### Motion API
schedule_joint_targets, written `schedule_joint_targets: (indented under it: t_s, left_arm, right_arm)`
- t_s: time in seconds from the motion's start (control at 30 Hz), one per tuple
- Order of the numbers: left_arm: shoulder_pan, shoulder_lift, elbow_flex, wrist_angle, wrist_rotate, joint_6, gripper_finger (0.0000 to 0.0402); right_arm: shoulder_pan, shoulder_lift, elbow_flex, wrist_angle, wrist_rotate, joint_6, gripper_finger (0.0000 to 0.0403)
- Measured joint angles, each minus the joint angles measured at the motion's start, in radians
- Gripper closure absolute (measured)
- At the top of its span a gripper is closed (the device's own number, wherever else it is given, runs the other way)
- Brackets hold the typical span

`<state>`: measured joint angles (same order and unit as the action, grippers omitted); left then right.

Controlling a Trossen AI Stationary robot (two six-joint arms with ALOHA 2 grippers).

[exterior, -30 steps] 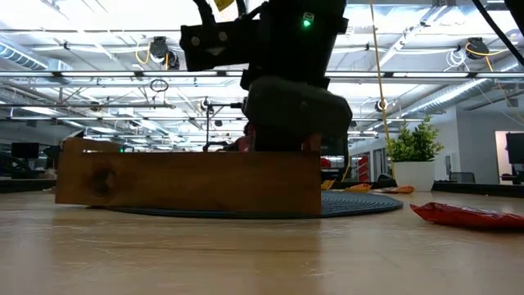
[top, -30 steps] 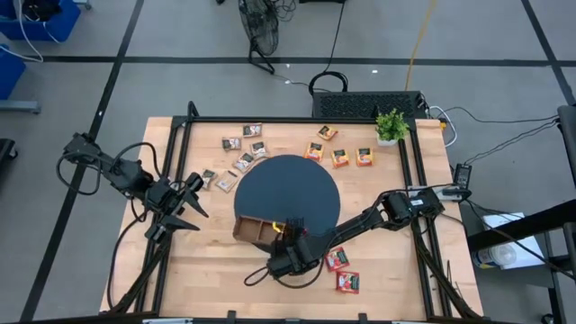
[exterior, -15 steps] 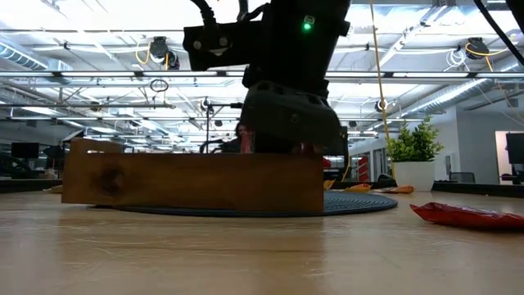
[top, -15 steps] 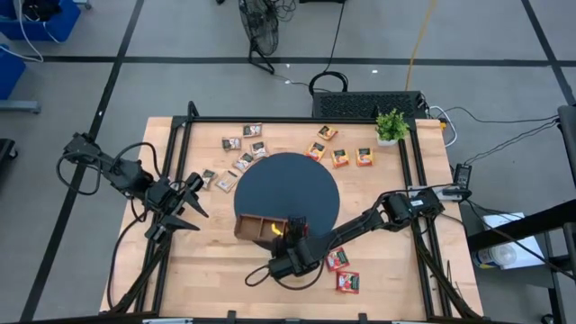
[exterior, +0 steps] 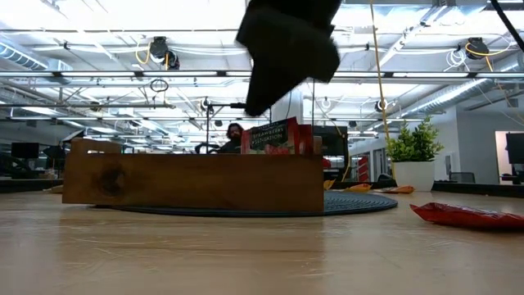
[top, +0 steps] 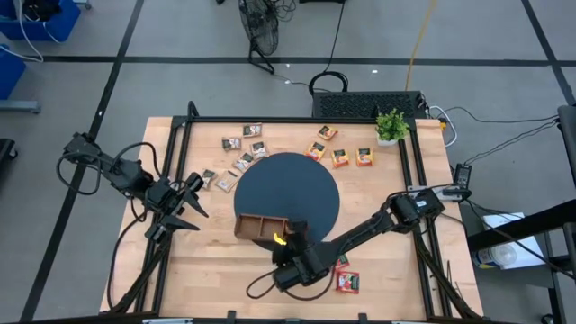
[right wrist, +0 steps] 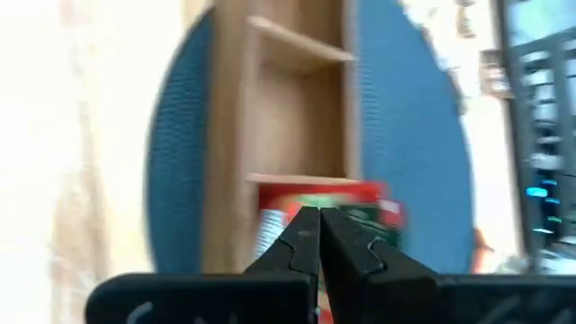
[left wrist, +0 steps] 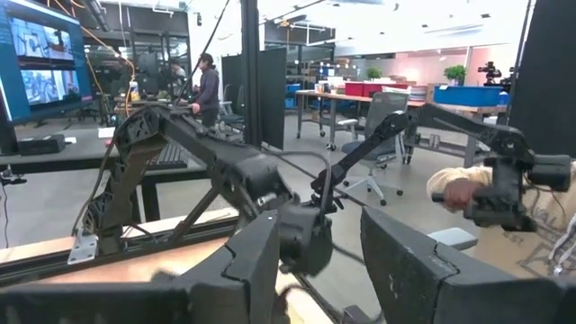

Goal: Pick & Place Tea
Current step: Adjust the wooden organizer

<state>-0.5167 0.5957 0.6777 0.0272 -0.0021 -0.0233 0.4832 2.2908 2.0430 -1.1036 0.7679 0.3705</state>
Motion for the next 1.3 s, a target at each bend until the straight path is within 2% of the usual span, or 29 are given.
schedule_joint_targets:
  t_s: [0.13,0.23,0.3,0.37,0.53,0.63,0.8,1.0,1.17,1.3]
  left_arm:
    - [0.000,0.000,0.000,0.001,0.000,0.000,0.0240]
    - [0.000,0.000,0.000,0.002,0.000,0.000,0.0240]
    - [0.000,0.000,0.000,0.002,0.000,0.000,0.0240]
    - [0.000,0.000,0.000,0.001,0.000,0.000,0.0240]
    - [0.000,0.000,0.000,0.001,0.000,0.000,0.0240]
    - [0.000,0.000,0.000,0.001,0.000,0.000,0.0240]
    - [0.000,0.000,0.000,0.001,0.000,0.000,0.0240]
    - [0.000,0.000,0.000,0.000,0.000,0.000,0.0240]
    - [0.000,0.000,0.000,0.000,0.000,0.000,0.0240]
    - [0.000,0.000,0.000,-0.001,0.000,0.000,0.0240]
  right_arm:
    - [0.008,-0.047,0.000,-0.172,0.125,0.115,0.0403]
    - [-0.019,-0.076,0.000,-0.303,0.148,0.221,0.0403]
    - [-0.043,-0.087,-0.014,-0.329,0.148,0.247,0.0403]
    - [-0.070,-0.095,-0.052,-0.321,0.145,0.241,0.0403]
    - [-0.155,-0.094,-0.187,-0.262,0.046,0.200,0.0403]
    - [-0.194,-0.100,-0.273,-0.192,0.023,0.177,0.0403]
    - [-0.224,-0.104,-0.324,-0.113,-0.097,0.137,0.0403]
    - [-0.186,-0.155,-0.333,-0.039,-0.128,0.134,0.0403]
    - [-0.148,-0.256,-0.329,0.081,-0.219,0.104,0.0403]
    - [-0.127,-0.298,-0.330,0.116,-0.248,0.094,0.0403]
